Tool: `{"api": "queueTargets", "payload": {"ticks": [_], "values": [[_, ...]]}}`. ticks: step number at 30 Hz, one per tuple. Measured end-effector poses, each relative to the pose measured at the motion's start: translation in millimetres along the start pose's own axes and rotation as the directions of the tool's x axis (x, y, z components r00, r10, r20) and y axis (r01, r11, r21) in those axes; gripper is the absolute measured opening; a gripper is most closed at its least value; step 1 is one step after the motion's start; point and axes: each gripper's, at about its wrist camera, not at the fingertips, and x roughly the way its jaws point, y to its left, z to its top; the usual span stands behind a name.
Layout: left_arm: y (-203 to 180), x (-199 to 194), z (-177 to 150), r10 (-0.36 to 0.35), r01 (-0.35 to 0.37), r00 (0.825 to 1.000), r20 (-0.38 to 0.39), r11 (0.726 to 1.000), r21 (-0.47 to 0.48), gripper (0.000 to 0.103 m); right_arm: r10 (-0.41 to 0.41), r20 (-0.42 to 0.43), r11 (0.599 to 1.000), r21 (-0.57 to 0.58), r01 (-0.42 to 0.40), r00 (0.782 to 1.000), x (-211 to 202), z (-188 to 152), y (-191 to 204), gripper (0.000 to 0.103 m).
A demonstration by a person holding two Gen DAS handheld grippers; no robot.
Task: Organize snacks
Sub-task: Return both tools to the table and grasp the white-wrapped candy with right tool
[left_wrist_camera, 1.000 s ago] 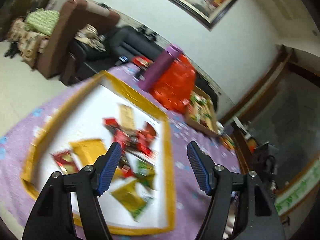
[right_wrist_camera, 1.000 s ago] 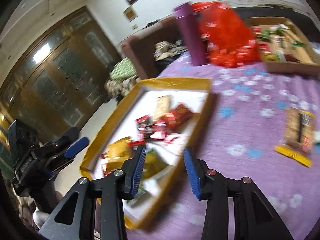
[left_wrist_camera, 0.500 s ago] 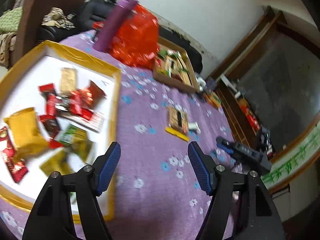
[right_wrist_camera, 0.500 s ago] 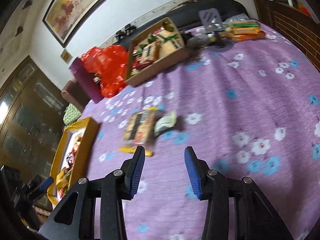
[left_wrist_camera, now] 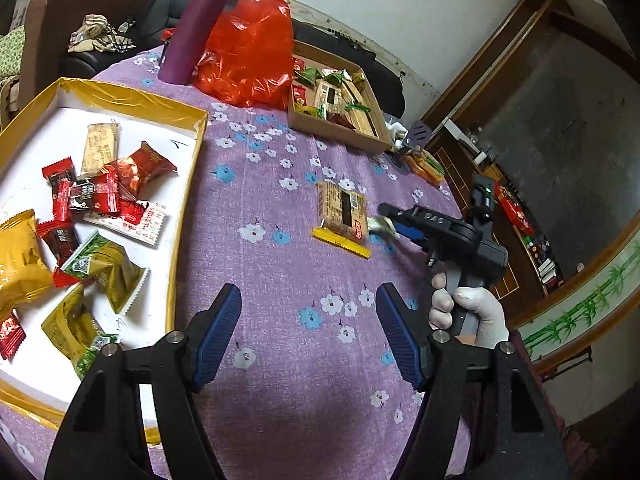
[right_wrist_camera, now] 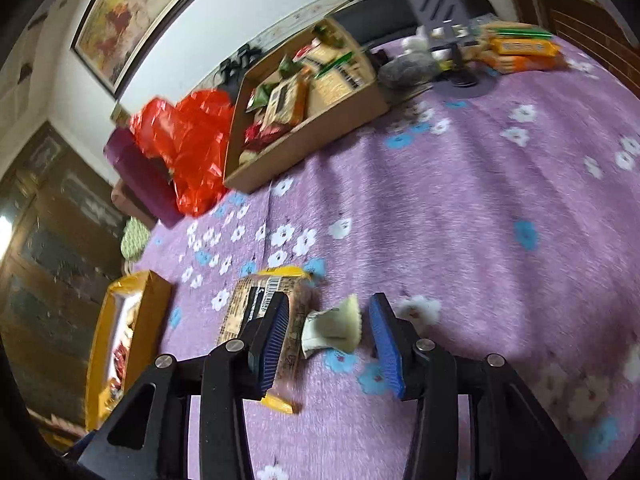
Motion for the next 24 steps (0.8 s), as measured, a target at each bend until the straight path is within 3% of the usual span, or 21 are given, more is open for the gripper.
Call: {"api": "queueTargets", "payload": {"ticks": [1,6,8,10,11,13,15,24], "values": [[-1,0,-1,-0.001,0.001,1.000,-0.004,1.000,0.005,0.069,0.017,-0.042,0.999,-0.030,-0.018,0.999,5,-3,5,0.018],[1,4,0,-0.006,0.006,1.000,-0.009,1.000,0.005,0.069,0.125,-0.183,0.987,-0.081,-0.141,0.975,-14,-34,17,0.018],[3,8,0,-0.013,0.013,1.000,-0.013,1.000,-0.005,0.069,0.109,-0.227,0.981,-0.133,-0.141,0.968,-24,-46,22,0.021],[2,11,-2,-0.021,0.021,1.000,-0.023,1.000,-0.009,0.069,0.054,-0.206,0.976,-0.197,-0.095,0.977,-36,-51,26,0.022],[1,13,-3,-0.024,0.024,0.999,-0.028,1.000,-0.008,0.069,0.008,-0.156,0.968,-0.246,-0.047,0.988,-43,-51,30,0.025],[-2,13,-5,-0.028,0.028,0.999,-0.036,1.000,0.002,0.069,-0.055,-0.076,0.953,-0.302,0.030,0.996,-49,-47,35,0.048],[-5,11,-6,-0.024,0.025,0.999,-0.034,1.000,0.013,0.069,-0.067,-0.032,0.944,-0.327,0.053,0.997,-50,-42,39,0.055],[-11,17,1,0.026,-0.025,0.999,-0.030,0.999,0.047,0.069,-0.080,-0.125,0.945,-0.325,0.035,0.989,-19,-64,49,0.051]]}}
